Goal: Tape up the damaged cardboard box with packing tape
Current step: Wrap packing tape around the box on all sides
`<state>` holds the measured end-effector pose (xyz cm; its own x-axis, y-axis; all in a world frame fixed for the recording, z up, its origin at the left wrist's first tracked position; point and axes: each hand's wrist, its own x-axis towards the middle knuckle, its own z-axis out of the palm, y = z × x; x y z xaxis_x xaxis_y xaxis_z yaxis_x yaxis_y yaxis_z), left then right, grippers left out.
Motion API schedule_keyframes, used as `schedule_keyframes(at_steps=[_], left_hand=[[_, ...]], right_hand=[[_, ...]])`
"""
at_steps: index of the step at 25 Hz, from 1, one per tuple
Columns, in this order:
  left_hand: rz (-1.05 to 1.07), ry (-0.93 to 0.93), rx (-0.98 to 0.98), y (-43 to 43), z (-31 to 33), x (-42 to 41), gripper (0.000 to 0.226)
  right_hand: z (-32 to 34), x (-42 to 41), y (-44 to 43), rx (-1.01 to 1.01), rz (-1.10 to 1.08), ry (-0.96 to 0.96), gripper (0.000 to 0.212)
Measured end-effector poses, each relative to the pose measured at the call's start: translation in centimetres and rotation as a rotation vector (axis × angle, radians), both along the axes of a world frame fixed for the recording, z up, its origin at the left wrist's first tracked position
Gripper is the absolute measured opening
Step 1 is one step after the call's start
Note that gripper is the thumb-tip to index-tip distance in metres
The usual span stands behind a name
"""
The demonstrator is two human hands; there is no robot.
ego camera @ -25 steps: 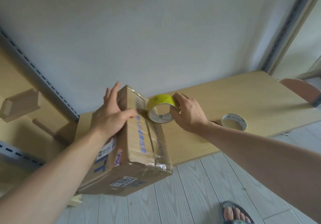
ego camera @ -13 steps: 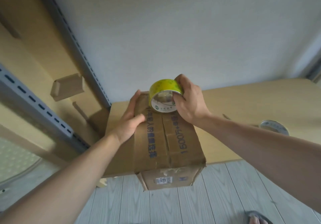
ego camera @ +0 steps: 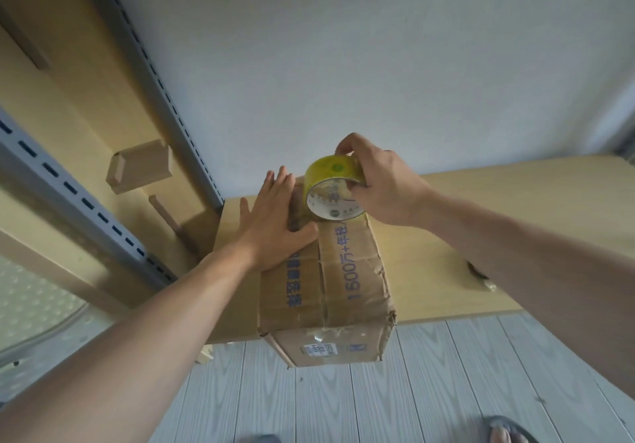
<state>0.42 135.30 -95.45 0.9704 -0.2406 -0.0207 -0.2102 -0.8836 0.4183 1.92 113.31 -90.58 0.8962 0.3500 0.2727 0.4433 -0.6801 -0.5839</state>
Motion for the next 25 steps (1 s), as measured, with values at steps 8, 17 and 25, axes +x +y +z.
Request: schedule_keyframes(at_steps=[8, 17, 25], left_hand=[[-0.018, -0.001, 0.015, -0.1, -0.4, -0.2, 0.094], [-0.038, 0.009, 0.002, -0.2, -0.3, -0.3, 0.095], [0.332, 0.079, 0.097, -5.4, 1.5, 0.3, 0.102]], right_hand=[[-0.5, -0.4, -8.4, -0.631, -0.083, -0.053, 0.029], [-5.6, 0.2, -8.9, -0.625, -0.110, 0.101, 0.030], [-10.6, 0.3, -6.1, -0.367, -0.088, 0.225, 0.028]])
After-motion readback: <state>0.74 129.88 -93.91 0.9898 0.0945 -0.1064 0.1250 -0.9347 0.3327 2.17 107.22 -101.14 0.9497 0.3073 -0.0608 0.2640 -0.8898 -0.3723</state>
